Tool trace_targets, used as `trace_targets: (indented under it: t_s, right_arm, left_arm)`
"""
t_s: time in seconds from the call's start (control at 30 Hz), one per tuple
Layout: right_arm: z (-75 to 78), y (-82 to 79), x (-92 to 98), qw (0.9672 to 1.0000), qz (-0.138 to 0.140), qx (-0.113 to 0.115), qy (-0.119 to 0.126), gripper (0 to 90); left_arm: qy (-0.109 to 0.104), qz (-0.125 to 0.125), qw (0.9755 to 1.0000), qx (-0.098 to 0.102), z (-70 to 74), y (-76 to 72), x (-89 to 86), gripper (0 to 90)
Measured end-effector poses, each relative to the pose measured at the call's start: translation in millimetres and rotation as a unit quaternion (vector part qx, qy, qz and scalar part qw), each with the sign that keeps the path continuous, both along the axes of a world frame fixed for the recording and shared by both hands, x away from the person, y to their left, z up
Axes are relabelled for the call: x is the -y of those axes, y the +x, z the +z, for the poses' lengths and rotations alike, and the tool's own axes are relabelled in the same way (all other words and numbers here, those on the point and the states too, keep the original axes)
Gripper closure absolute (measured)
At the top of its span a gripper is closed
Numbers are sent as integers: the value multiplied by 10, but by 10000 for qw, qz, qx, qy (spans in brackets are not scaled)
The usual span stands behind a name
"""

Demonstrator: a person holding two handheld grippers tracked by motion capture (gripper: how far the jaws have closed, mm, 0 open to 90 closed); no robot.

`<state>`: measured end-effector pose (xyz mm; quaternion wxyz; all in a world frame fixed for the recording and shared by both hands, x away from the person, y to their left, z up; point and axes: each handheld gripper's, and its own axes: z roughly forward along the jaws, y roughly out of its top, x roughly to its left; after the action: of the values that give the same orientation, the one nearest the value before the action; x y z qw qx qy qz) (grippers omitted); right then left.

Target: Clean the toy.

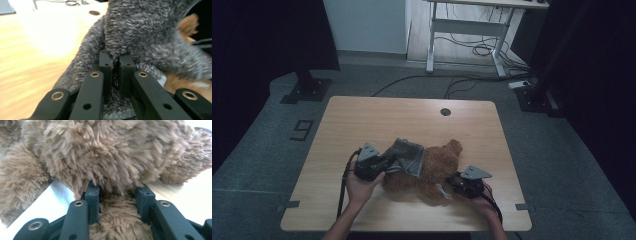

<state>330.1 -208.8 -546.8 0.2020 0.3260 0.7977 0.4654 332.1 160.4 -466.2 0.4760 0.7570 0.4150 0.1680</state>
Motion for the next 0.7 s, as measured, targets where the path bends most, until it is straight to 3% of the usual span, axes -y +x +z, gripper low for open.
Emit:
trace_targets:
  t_s: [0.17,0.27,0.33,0.47,0.7]
  right_arm:
    - [-4,1,2,10000,-6,-3,19,621]
    - [-6,1,-1,10000,-15,-1,22,622]
    - [-7,4,-2,10000,-14,1,25,623]
    - [-7,14,-20,10000,-39,42,-27,628]
    - [-5,68,-114,9992,-243,204,-231,633]
  left_arm:
    - [58,209,9989,-410,-274,16,-221,832]
    - [123,231,9974,-674,-436,54,-260,831]
    - [144,242,9969,-735,-470,84,-245,830]
    - [161,241,9972,-686,-331,163,-208,831]
    - [81,62,9993,-362,106,298,-9,825]
